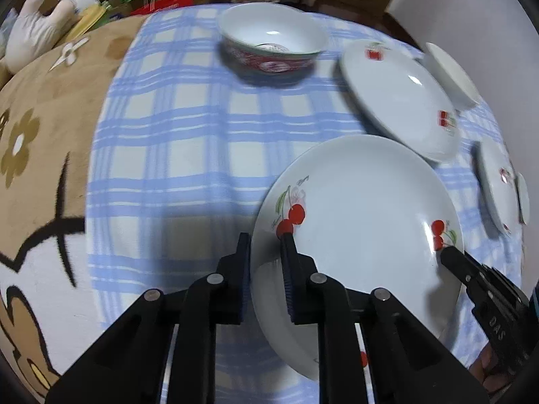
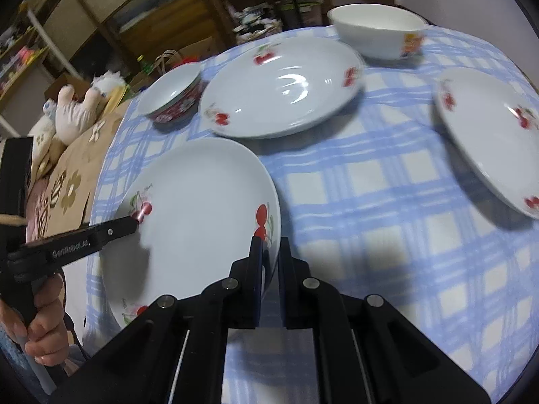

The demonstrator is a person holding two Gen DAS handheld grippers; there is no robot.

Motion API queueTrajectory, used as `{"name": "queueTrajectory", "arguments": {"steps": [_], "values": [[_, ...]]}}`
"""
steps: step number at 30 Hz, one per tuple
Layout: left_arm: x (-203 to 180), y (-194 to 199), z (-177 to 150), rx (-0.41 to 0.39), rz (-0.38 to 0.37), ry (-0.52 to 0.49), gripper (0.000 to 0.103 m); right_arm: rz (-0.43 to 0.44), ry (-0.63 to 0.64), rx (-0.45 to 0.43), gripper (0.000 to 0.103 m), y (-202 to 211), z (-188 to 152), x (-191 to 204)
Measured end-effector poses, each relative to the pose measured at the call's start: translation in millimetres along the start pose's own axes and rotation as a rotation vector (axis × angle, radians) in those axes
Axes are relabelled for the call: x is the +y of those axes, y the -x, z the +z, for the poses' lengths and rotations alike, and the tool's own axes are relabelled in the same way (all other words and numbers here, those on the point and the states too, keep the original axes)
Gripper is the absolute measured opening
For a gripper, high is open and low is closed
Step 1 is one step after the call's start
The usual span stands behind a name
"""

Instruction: Organize plates and bowls

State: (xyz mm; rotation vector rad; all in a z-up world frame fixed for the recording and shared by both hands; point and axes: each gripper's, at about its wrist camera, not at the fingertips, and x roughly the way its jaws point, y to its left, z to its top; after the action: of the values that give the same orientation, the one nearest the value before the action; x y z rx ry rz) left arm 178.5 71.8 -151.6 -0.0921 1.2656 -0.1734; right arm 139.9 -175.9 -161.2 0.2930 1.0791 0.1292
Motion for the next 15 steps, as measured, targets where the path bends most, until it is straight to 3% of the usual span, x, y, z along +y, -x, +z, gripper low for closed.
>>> {"name": "queueTrajectory", "arguments": {"steps": [6,15], "values": [[-32.5,12.3,-8.6,-0.047,-0.041,-0.095,0.015,-0.028,-0.098,-0.049,0.009,32.6,-8.3,-23.4],[-53.2,17.5,-16.5,-0.039,-0.111,-0.109,0.014,-0.066,-0.129,-0.082,0.009,57.3,-15.5,-43.3]]}}
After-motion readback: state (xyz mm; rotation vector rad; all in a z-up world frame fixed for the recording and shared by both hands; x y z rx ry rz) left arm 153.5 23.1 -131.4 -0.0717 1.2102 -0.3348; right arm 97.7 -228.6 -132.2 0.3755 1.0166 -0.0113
